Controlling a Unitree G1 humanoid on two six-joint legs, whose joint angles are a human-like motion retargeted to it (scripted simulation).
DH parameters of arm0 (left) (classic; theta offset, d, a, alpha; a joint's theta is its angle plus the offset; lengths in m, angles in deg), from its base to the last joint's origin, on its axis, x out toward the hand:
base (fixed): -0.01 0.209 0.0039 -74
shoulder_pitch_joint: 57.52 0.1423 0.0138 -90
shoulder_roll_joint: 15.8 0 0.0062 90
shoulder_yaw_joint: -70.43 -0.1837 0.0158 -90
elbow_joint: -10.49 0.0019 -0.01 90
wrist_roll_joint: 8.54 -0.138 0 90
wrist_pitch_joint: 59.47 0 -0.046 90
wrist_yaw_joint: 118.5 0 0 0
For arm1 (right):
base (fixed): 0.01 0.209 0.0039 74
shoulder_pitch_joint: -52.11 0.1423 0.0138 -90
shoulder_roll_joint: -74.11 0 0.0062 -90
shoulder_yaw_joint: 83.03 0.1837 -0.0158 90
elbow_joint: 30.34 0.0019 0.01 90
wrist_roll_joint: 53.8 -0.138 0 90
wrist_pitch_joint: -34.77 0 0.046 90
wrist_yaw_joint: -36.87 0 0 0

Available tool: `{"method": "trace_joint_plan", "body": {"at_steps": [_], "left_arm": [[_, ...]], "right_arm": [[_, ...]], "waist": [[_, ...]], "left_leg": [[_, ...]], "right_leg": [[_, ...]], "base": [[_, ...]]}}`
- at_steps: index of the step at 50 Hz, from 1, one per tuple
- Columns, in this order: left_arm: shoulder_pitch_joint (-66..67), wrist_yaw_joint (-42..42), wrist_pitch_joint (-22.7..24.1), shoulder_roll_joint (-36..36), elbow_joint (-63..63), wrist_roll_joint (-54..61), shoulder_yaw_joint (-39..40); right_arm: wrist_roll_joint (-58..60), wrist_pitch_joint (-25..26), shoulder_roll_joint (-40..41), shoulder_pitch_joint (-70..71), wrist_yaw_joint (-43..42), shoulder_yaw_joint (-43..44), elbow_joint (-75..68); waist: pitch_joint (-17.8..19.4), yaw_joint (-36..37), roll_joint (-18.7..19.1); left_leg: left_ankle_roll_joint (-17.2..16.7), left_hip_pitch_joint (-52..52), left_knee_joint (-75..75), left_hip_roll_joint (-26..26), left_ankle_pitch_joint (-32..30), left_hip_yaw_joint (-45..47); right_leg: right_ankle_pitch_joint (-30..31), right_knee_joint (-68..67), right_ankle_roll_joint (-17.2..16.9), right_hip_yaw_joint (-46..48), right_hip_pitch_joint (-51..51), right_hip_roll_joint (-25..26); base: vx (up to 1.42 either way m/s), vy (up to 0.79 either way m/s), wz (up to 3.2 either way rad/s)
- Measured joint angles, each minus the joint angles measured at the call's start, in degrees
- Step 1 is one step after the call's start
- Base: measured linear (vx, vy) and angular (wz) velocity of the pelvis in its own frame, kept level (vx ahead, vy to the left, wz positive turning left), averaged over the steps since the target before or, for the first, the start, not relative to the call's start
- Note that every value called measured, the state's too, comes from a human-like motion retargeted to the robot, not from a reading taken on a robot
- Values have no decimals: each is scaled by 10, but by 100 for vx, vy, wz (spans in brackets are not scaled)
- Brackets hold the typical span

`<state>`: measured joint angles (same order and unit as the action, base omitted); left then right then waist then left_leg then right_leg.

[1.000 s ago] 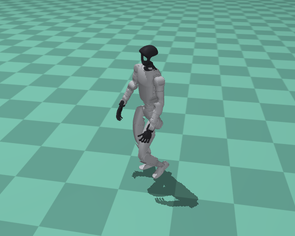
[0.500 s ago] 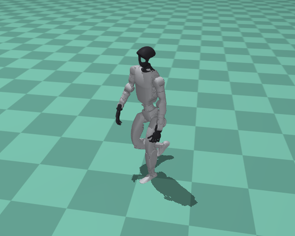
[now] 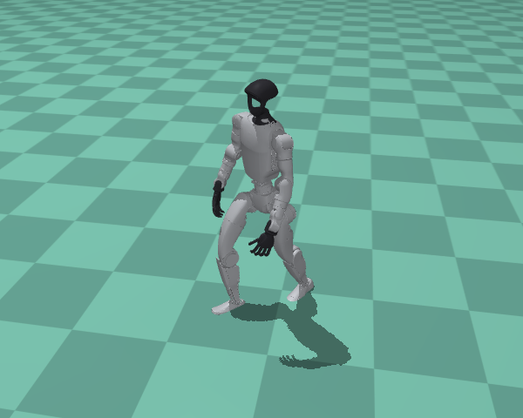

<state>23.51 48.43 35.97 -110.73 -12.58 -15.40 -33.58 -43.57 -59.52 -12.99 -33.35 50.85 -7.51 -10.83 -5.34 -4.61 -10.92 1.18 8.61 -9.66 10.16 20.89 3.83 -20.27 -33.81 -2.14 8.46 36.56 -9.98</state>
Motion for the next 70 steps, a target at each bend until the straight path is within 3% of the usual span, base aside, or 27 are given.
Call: {"method": "trace_joint_plan", "body": {"at_steps": [4,7,9,12,15,20,25,32,37,40,44,46,50,55,60,70], "left_arm": [[28,-4,-6,2,7,17,24],[48,-5,-11,2,9,28,39],[55,-2,-14,4,6,30,45],[59,2,-19,10,3,30,50],[63,7,-22,18,3,33,53],[72,11,-21,33,16,36,56],[84,13,-20,49,39,34,53],[100,3,-29,54,56,39,57],[92,1,-30,42,57,46,54],[79,4,-28,32,48,43,45],[53,20,-26,13,30,31,29],[37,31,-26,3,20,26,22],[-1,48,-24,-11,0,20,13],[-39,50,-19,-17,-32,5,2],[-37,33,-16,-5,-48,-20,-13],[8,-27,-32,27,-2,-86,-29]], "right_arm": [[0,-1,1,-7,-5,0,-11],[-4,-3,2,-8,-13,0,-9],[-6,-4,-1,-3,-21,-1,-5],[-12,-4,-8,10,-37,-3,-3],[-23,-4,-12,26,-52,-5,-2],[-49,-7,-15,60,-63,-5,-3],[-64,-13,-18,80,-65,-6,-1],[-75,-12,-14,81,-65,3,11],[-72,-5,-12,76,-60,9,12],[-68,-1,-17,75,-54,9,15],[-65,1,-21,78,-53,7,19],[-62,2,-20,78,-54,5,20],[-53,3,-16,80,-51,-3,14],[-28,8,-4,75,-36,-19,-6],[3,13,10,48,-13,-40,-24],[50,15,25,31,21,-56,-30]], "waist": [[1,14,18],[5,33,48],[4,49,68],[2,75,79],[2,99,77],[14,114,42],[0,103,14],[-28,99,-4],[-30,85,-32],[-20,72,-46],[0,50,-57],[9,40,-57],[39,34,-37],[63,39,5],[64,49,0],[68,80,14]], "left_leg": [[-26,-59,-234,-59,-10,17],[-44,-145,-464,-138,-51,28],[-38,-207,-581,-192,-60,34],[-12,-296,-682,-248,-19,44],[5,-373,-691,-270,42,53],[0,-435,-506,-231,62,83],[-25,-430,-205,-150,-21,86],[-7,-422,-170,-111,-65,99],[26,-368,-140,-42,-61,113],[42,-315,-90,8,-64,116],[52,-240,-19,62,-73,104],[52,-207,7,76,-75,92],[46,-131,65,73,-84,59],[40,-95,49,34,-53,15],[45,-82,21,44,-32,-20],[38,-59,-21,19,5,-52]], "right_leg": [[-5,-28,28,2,-47,35],[-26,-32,61,18,-79,82],[-40,-28,79,30,-96,113],[-55,-11,92,37,-124,139],[-69,8,91,37,-155,149],[-106,40,80,33,-220,108],[-140,40,66,43,-249,54],[-187,-54,54,45,-252,-7],[-127,-188,25,34,-234,-97],[-78,-305,25,28,-204,-167],[-90,-395,33,5,-154,-217],[-120,-394,34,-3,-133,-216],[-168,-304,30,-13,-122,-160],[-147,-139,23,-46,-150,-51],[-137,-104,18,-93,-173,-30],[-147,-48,32,-61,-256,-8]], "base": [[54,-15,14],[45,-14,-5],[44,-11,-4],[46,-8,6],[48,-2,15],[51,4,40],[48,11,54],[44,19,26],[40,22,41],[34,21,44],[31,16,49],[29,10,48],[28,5,37],[25,1,58],[19,-5,56],[13,-8,25]]}}
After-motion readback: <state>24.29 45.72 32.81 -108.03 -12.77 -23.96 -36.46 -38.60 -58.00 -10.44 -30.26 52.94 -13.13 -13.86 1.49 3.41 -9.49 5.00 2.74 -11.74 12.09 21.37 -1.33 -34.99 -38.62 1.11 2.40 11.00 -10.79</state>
